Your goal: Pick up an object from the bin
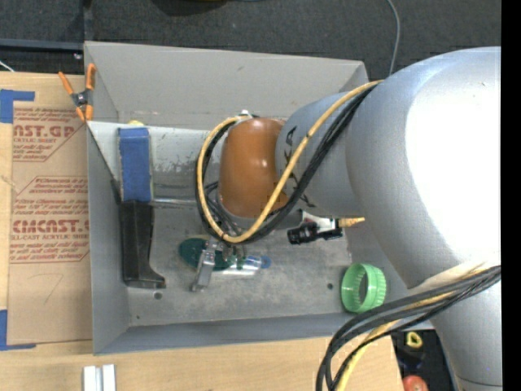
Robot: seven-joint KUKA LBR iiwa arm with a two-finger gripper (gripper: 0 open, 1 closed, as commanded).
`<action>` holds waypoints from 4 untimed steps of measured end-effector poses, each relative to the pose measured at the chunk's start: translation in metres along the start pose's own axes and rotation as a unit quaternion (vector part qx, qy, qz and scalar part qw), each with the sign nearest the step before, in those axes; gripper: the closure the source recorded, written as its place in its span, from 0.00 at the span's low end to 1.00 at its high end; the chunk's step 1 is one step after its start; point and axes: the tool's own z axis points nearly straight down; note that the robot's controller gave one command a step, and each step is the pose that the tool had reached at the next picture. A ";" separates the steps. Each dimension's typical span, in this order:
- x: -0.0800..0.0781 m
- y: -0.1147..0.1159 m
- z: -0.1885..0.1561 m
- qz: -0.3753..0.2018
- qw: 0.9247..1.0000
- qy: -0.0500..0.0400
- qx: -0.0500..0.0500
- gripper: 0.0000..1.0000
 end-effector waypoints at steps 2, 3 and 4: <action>0.001 -0.001 0.001 0.005 1.000 -0.002 -0.002 1.00; 0.001 -0.001 0.001 0.005 1.000 -0.002 -0.002 1.00; 0.004 -0.002 -0.032 0.005 1.000 0.002 0.000 1.00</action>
Offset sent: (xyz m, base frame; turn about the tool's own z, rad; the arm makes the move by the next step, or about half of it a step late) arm -0.0012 -0.0014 -0.0003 0.0104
